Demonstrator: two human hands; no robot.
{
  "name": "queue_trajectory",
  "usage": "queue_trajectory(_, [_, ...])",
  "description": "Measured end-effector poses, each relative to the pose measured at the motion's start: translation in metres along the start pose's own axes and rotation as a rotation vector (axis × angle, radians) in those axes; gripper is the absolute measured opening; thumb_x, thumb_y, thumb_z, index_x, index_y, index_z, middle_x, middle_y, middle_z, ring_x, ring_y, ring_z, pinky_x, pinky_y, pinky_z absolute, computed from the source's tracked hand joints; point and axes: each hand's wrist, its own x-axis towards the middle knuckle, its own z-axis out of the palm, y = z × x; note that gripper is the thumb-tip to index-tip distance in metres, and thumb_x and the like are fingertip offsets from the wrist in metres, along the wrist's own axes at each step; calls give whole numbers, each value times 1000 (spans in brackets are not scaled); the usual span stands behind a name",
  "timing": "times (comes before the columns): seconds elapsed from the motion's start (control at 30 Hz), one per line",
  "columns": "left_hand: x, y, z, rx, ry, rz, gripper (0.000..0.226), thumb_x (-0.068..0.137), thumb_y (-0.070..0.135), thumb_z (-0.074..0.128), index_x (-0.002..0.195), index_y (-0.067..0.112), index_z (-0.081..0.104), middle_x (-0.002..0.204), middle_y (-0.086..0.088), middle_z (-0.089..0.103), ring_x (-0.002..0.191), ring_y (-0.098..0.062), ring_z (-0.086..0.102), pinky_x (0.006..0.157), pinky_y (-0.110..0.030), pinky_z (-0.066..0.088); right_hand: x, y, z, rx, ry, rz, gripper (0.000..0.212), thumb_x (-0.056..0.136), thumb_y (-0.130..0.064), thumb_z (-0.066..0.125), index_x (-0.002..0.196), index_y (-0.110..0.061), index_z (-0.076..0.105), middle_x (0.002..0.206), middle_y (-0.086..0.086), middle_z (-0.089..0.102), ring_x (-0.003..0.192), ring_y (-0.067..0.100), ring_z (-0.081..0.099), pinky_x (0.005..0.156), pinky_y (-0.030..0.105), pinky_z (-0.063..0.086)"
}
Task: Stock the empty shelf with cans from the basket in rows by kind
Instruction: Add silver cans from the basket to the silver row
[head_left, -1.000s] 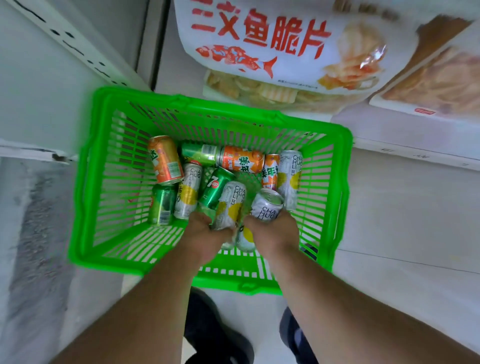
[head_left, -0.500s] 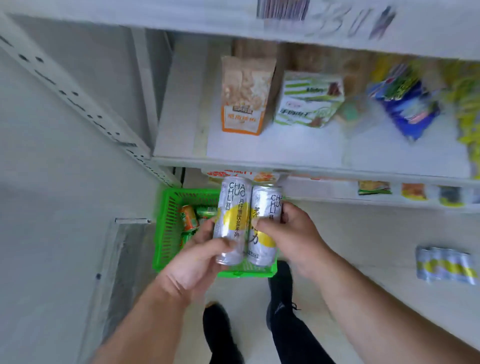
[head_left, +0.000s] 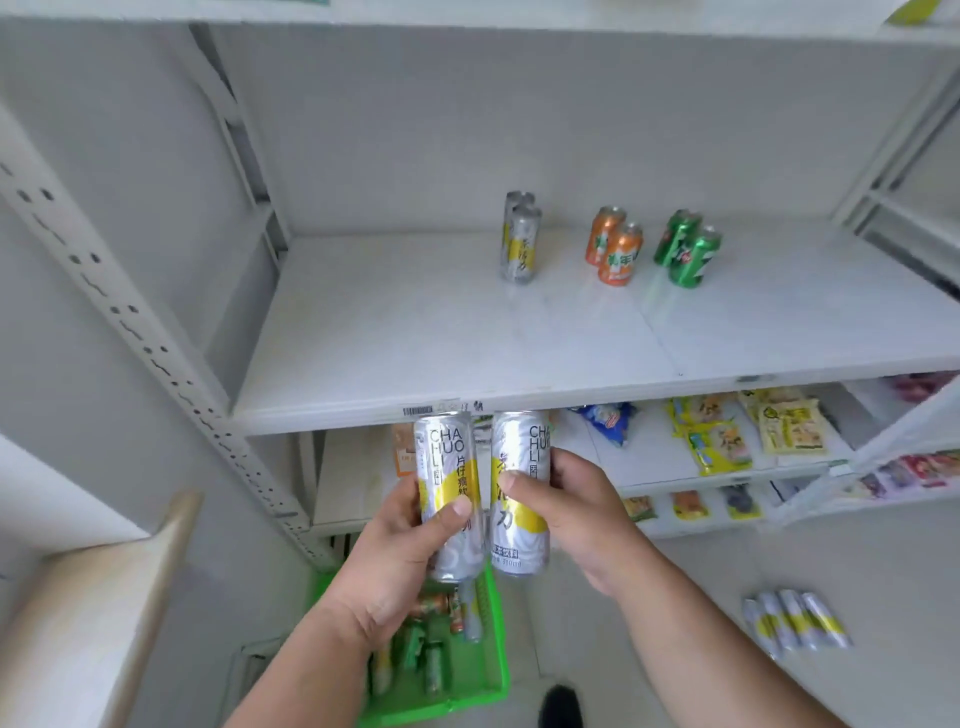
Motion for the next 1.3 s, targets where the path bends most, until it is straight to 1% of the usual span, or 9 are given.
queue_trajectory(0.17, [-5,39,41,76,-16,84,68,74,34,84,132,11,57,125,-14,70,119,-33,66,109,-57,44,-22,-39,-38,1,71,-94,39,72,-31,83,104,-11,75,100,14,79,89,20,74,84,40,59])
queue_trajectory(0.33, [11,57,89,216,82,178,57,64,29,87,114,14,64,104,-12,77,101,-33,72,95,-48,55,-21,-62,-91,4,100,-188,36,68,-36,85,98,-18,78,98,13,79,87,18,73,85,42,59])
queue_trajectory(0.53, [48,57,153,297,123,199,41,70,23,85,107,21,69,104,-13,75,103,-37,71,99,-57,52,-4,-75,-171,2,86,-225,25,79,-17,87,101,-11,76,99,10,80,90,19,74,85,39,60])
queue_trajectory(0.73, [87,51,197,387,105,166,33,83,13,81,114,17,68,109,-10,75,107,-30,70,97,-46,54,33,-79,-236,-86,29,-213,25,81,-17,86,104,-18,77,101,2,81,102,26,75,94,46,60])
queue_trajectory(0.9, [113,49,208,385,143,128,33,85,11,78,115,15,67,109,-10,76,105,-29,71,92,-43,55,67,-80,-262,-72,-4,-170,27,81,-18,87,106,-19,77,103,0,81,102,23,76,96,47,60])
queue_trajectory(1.03, [142,52,206,387,163,104,29,86,10,78,112,13,67,105,-12,76,90,-22,71,68,-25,52,100,-80,-271,-82,1,-142,25,82,-13,85,105,-18,76,102,1,81,101,22,76,96,46,60])
queue_trajectory(1.17, [179,56,198,397,210,109,27,84,5,78,107,13,67,94,-11,75,64,-12,63,53,-19,47,137,-81,-274,-110,14,-123,28,82,-12,85,107,-18,75,103,0,81,100,20,77,96,46,60])
queue_trajectory(1.23, [199,58,191,433,227,124,27,82,6,79,105,16,68,88,-3,73,66,-12,63,52,-19,47,156,-80,-273,-128,24,-112,30,81,-10,85,107,-18,74,103,-1,81,100,19,76,96,47,60])
queue_trajectory(1.3, [218,60,182,454,230,122,30,81,7,80,105,19,69,93,1,76,83,-14,70,66,-23,53,175,-78,-271,-146,43,-97,30,80,-10,85,107,-19,74,103,-2,81,99,17,77,96,46,60])
